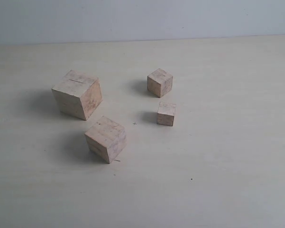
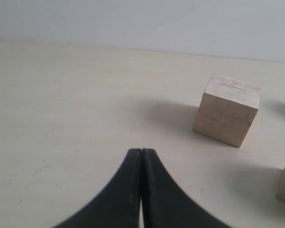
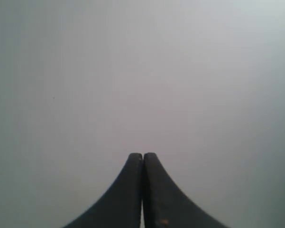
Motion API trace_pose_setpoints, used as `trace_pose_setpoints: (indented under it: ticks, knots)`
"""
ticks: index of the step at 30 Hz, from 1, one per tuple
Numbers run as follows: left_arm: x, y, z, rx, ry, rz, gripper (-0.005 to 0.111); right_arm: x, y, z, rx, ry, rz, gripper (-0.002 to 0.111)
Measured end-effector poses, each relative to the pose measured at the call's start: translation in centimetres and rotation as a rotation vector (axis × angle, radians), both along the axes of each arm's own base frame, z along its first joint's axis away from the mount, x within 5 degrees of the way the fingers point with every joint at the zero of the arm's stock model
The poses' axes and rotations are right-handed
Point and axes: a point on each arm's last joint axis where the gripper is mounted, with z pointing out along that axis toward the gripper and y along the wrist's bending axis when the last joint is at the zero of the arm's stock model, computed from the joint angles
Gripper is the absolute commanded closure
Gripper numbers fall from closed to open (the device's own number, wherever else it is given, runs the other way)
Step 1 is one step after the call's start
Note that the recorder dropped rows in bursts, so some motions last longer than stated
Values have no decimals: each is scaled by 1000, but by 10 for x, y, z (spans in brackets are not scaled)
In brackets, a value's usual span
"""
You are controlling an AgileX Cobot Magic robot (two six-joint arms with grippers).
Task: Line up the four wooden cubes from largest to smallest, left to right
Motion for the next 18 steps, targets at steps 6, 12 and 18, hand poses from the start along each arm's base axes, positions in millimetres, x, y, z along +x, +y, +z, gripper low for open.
trace_pose_setpoints:
  ticks: [6,12,18]
  knots:
    - [0,0,0,0,0,0,107,23,4,48,-3,183,32,108]
    - [0,0,0,0,0,0,107,68,12,95,-34,394,84,108]
    - [0,0,0,0,0,0,107,122,44,114,-168,554,243,108]
